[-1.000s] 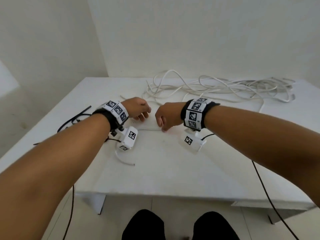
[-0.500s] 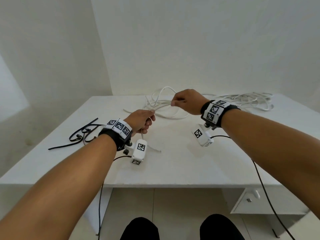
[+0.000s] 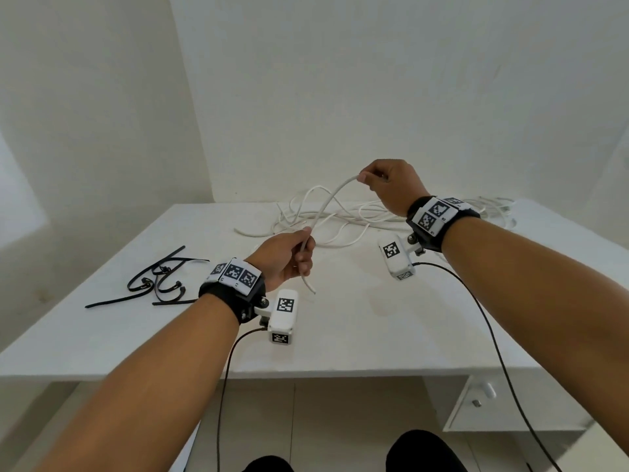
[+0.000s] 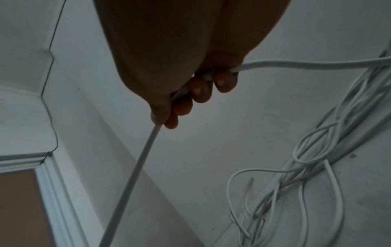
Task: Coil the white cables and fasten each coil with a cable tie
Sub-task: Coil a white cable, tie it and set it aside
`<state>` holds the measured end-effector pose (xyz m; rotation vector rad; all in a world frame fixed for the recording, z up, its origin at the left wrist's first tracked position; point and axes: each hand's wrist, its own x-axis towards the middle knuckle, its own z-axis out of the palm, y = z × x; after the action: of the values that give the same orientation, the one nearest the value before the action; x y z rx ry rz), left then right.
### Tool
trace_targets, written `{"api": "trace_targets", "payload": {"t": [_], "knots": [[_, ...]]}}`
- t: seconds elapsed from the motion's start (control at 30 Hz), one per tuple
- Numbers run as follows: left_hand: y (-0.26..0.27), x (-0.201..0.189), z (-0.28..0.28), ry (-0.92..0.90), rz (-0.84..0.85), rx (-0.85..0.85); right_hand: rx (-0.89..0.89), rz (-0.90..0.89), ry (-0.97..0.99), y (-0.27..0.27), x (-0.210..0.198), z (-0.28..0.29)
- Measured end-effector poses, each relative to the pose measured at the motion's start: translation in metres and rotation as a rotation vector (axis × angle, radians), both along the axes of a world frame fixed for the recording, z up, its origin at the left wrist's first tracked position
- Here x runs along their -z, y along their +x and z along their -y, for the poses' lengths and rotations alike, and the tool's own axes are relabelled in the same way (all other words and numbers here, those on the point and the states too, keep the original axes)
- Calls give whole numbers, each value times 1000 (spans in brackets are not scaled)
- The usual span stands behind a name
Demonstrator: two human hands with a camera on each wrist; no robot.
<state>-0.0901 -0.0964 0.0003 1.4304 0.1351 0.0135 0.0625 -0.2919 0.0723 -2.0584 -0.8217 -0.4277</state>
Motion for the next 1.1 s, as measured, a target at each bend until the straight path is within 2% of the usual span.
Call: {"api": "trace_targets", "payload": {"t": [0.13, 0.23, 0.37, 0.47, 0.63, 0.7, 0.8, 0.83, 0.97, 1.03, 1.1], "knots": [[0, -1, 11, -85, -1, 124, 75, -40, 86, 8, 6, 11], [2, -11, 21, -221, 35, 229, 137, -70, 88, 10, 18, 16], [2, -32, 39, -328, 237, 331, 139, -97, -50, 2, 43, 14], [8, -46, 51, -355, 376, 277, 52, -118, -180, -16, 61, 7], [22, -48, 54, -71, 422, -40, -115, -134, -394, -51, 84, -3], [27, -42, 51, -23, 420, -120, -154, -152, -424, -60, 86, -5], [31, -34, 47, 35, 401, -136, -223, -152, -464, -71, 84, -6], [32, -32, 47, 122, 401, -155, -248, -140, -471, -75, 83, -7], [32, -24, 40, 691, 366, -162, -295, -78, -510, -82, 71, -6], [30, -23, 37, 826, 312, -127, -293, -39, -543, -82, 63, -4], [31, -23, 35, 881, 263, -97, -295, -20, -549, -81, 55, -2]]}}
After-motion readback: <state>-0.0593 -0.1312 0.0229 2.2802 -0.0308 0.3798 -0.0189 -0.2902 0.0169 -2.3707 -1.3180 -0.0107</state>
